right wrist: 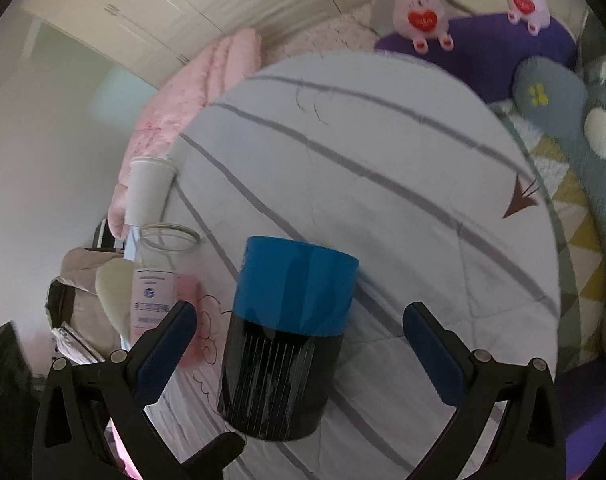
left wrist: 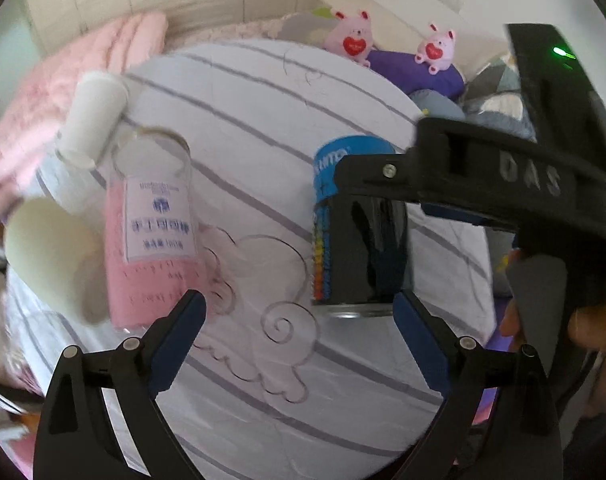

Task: Flip cup upright
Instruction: 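Lift the cup with the right gripper and rotate it upright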

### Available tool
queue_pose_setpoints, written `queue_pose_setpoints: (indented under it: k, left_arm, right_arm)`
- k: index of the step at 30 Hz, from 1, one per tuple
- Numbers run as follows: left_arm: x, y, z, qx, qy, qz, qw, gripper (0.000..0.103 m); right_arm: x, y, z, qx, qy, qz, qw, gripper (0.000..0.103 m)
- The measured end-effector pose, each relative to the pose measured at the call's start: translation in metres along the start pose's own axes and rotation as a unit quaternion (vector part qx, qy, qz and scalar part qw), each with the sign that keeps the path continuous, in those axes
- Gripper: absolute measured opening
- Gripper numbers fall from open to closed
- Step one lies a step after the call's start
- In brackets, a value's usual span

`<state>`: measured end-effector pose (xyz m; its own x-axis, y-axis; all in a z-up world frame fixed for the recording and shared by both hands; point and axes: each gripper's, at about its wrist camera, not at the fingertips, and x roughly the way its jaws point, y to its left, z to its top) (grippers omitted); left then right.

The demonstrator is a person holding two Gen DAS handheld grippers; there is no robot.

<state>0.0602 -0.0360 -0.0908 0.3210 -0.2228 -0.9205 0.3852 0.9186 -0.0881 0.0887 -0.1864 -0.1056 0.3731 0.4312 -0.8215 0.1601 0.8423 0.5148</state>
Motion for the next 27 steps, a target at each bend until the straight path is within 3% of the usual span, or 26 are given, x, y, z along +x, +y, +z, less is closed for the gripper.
queue_pose_setpoints:
  k: [2,8,11,13,16,21,27]
  left_arm:
    - [0.001,0.0,0.003,0.015,-0.004,0.001,0.9999,0.098]
    - [0.006,0.004,0.009,0.018,-0.014,-0.013,0.9997,0.098]
    - [0.004,0.002,0.007,0.025,-0.019,-0.009,0.9995,0.098]
    - [0.003,0.001,0.007,0.026,-0.025,-0.005,0.9993,0.098]
    - [0.001,-0.001,0.006,0.029,-0.032,-0.001,0.9991,0.098]
    - [0.003,-0.004,0.008,0.029,-0.046,0.017,0.9984,0.098]
    - [0.008,-0.003,0.01,0.03,-0.049,0.034,0.9977,0.098]
  right_arm:
    - [0.008,-0.005,0.003,0.025,0.019,0.023,0.999,0.103]
    - [0.02,-0.009,0.008,0.031,0.034,0.025,0.999,0.098]
    - [0.023,-0.011,0.006,0.023,0.043,0.035,0.998,0.076]
    - [0.021,-0.01,0.005,0.016,0.04,0.043,0.998,0.071]
    - [0.012,-0.002,0.004,-0.021,0.02,0.035,0.999,0.071]
    - [-0.014,0.017,0.005,-0.11,-0.05,0.017,0.993,0.071]
    - [-0.019,0.041,0.002,-0.231,-0.135,-0.015,0.963,0.071]
